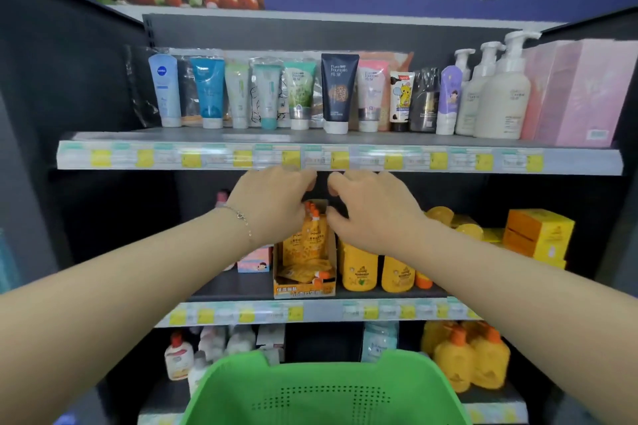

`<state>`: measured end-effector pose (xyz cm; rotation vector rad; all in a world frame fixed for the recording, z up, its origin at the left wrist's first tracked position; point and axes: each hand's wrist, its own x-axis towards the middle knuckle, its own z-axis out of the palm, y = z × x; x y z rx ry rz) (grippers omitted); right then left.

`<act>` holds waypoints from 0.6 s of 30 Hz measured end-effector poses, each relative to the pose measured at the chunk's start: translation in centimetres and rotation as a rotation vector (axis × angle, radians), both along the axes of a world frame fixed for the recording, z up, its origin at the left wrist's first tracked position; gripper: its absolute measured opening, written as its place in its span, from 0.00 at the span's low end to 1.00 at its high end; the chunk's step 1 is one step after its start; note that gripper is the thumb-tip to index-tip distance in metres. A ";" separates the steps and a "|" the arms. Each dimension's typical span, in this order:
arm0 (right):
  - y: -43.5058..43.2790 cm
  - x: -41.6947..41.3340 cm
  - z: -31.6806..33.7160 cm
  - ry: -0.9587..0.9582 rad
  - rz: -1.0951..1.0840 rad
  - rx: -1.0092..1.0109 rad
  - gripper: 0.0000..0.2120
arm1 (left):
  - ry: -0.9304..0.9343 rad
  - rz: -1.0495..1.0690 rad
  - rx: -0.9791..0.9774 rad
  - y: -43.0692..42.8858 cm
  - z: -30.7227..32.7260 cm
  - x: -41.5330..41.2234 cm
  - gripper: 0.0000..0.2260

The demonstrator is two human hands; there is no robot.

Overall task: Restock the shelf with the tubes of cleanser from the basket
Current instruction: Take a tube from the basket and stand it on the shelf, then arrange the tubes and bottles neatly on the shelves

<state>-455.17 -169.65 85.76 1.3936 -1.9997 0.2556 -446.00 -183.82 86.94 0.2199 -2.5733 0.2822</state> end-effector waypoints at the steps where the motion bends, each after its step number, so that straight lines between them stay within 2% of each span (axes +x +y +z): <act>1: 0.0 0.1 -0.9 0.011 0.000 0.008 0.13 | -0.011 -0.003 -0.003 0.1 -0.6 0.2 0.09; 6: 0.1 0.3 -5.1 0.028 -0.016 0.070 0.10 | -0.094 0.026 -0.020 0.5 -4.1 0.9 0.06; 10: 0.3 0.7 -7.6 -0.006 -0.019 0.127 0.10 | -0.167 0.043 0.021 0.4 -7.1 1.0 0.13; 15: 0.8 1.1 -10.5 -0.090 0.007 0.172 0.09 | -0.214 0.004 0.103 0.2 -10.3 1.3 0.12; 18: 0.9 1.2 -11.9 -0.101 -0.022 0.241 0.13 | -0.250 -0.003 0.111 0.2 -12.2 1.3 0.13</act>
